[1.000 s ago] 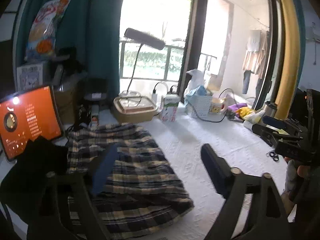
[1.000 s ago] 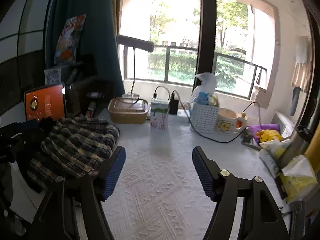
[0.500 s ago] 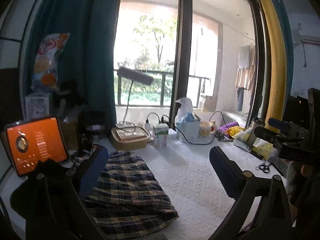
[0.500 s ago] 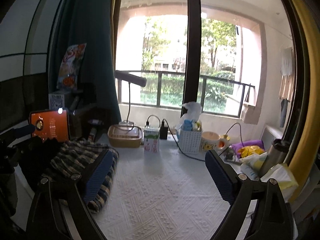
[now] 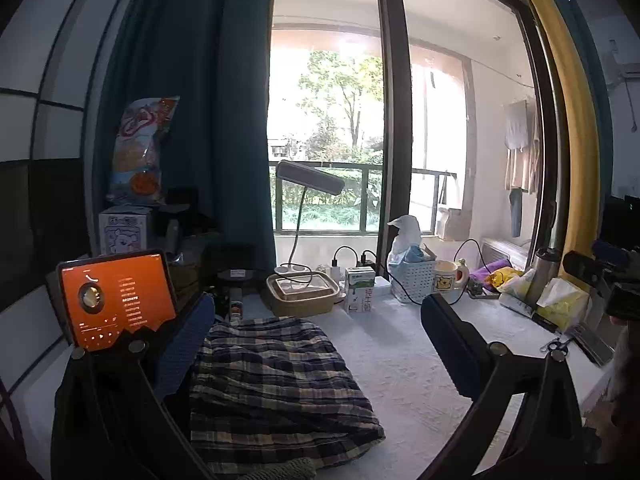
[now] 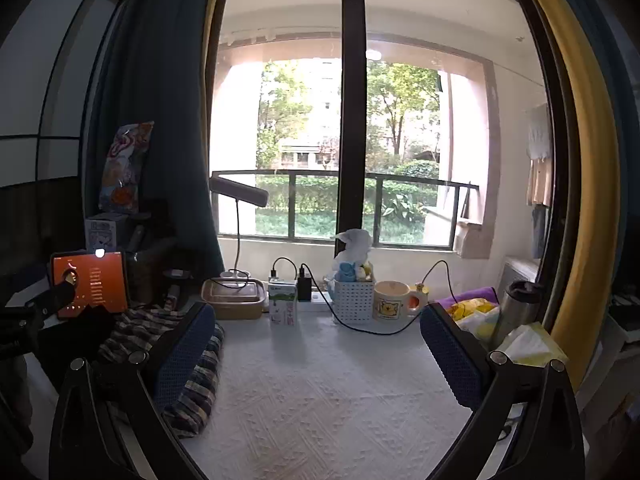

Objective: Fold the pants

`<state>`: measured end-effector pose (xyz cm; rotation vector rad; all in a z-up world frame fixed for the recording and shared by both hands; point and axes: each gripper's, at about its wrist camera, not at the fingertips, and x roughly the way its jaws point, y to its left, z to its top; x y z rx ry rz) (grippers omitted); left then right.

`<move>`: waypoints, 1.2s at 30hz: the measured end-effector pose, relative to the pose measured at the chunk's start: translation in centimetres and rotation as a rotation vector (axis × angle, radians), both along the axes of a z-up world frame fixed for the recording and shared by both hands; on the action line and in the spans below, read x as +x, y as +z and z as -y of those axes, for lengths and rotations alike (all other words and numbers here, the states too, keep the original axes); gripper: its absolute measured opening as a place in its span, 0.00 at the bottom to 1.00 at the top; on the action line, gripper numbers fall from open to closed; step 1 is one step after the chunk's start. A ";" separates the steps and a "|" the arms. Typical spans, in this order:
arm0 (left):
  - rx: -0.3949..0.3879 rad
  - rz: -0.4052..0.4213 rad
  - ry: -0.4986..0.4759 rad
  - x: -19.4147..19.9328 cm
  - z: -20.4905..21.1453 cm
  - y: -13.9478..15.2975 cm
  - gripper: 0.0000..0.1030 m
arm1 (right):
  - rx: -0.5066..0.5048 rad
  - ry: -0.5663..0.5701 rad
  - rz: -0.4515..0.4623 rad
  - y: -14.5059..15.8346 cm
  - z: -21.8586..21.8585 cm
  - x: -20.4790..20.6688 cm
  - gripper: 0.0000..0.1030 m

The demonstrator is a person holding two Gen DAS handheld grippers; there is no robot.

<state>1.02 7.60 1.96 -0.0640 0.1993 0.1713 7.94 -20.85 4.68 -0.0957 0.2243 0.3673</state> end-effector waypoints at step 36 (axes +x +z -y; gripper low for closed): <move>-0.005 -0.069 0.011 0.8 -0.7 -1.2 0.99 | -0.019 0.025 -0.062 -1.7 -0.9 0.5 1.00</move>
